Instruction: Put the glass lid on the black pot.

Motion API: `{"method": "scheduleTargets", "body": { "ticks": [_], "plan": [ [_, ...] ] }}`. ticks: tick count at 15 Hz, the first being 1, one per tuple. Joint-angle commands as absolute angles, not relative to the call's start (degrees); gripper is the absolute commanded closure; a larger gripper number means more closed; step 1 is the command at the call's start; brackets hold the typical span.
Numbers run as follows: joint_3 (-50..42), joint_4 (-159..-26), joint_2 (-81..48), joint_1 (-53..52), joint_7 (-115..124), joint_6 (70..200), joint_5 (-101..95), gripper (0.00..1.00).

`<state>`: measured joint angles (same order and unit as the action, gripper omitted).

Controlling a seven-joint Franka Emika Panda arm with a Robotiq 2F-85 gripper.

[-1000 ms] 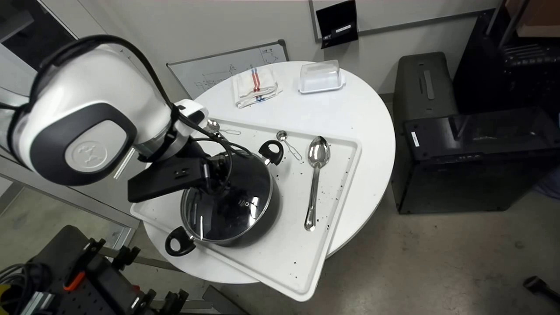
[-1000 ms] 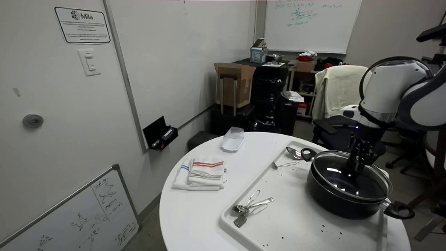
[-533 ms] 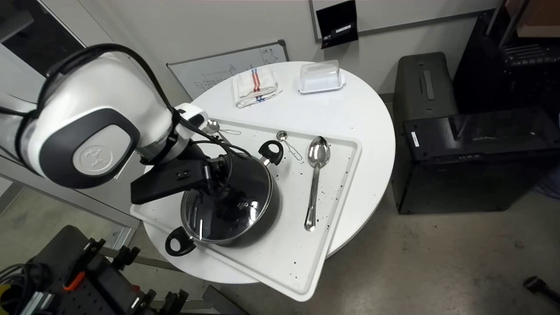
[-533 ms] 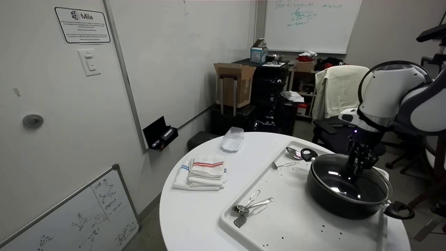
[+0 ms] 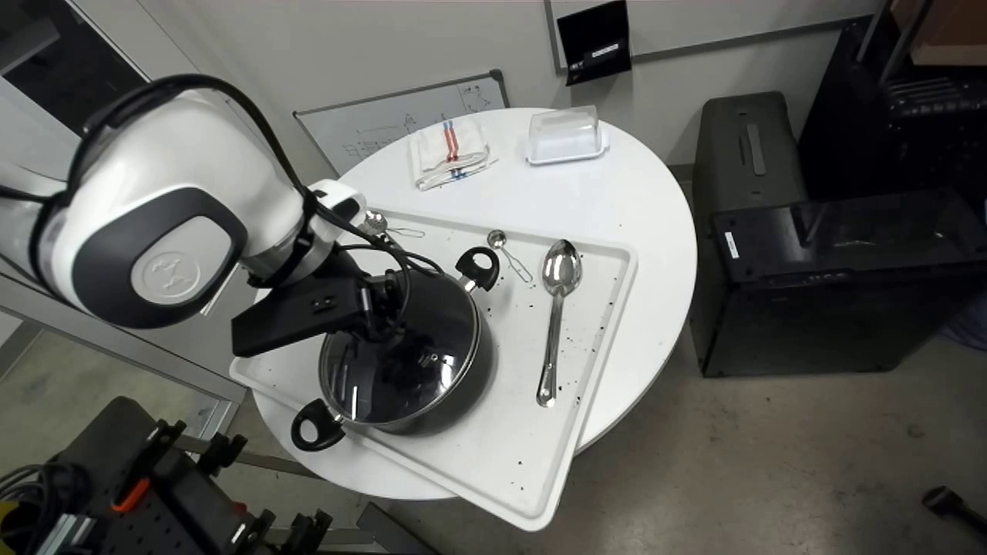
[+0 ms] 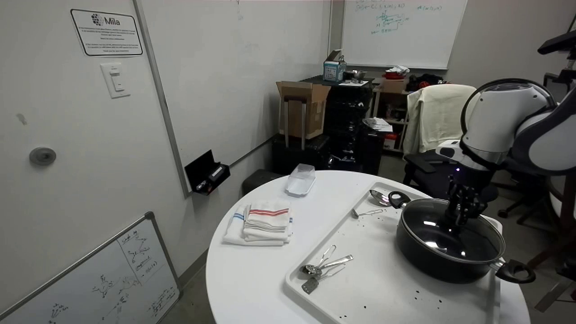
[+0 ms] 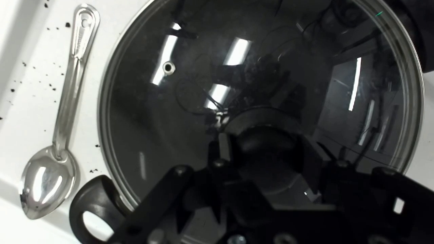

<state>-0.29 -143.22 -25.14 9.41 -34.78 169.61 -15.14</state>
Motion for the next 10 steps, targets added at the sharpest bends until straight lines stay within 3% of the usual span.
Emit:
{"method": "scheduleTargets", "body": {
  "ticks": [1, 10],
  "plan": [
    [-1.56, -141.97, -25.94, 8.14, -32.55, 170.63, -16.82, 0.75],
    [-1.76, -140.9, -27.07, 7.81, -31.84, 170.07, -16.98, 0.75]
  ]
}}
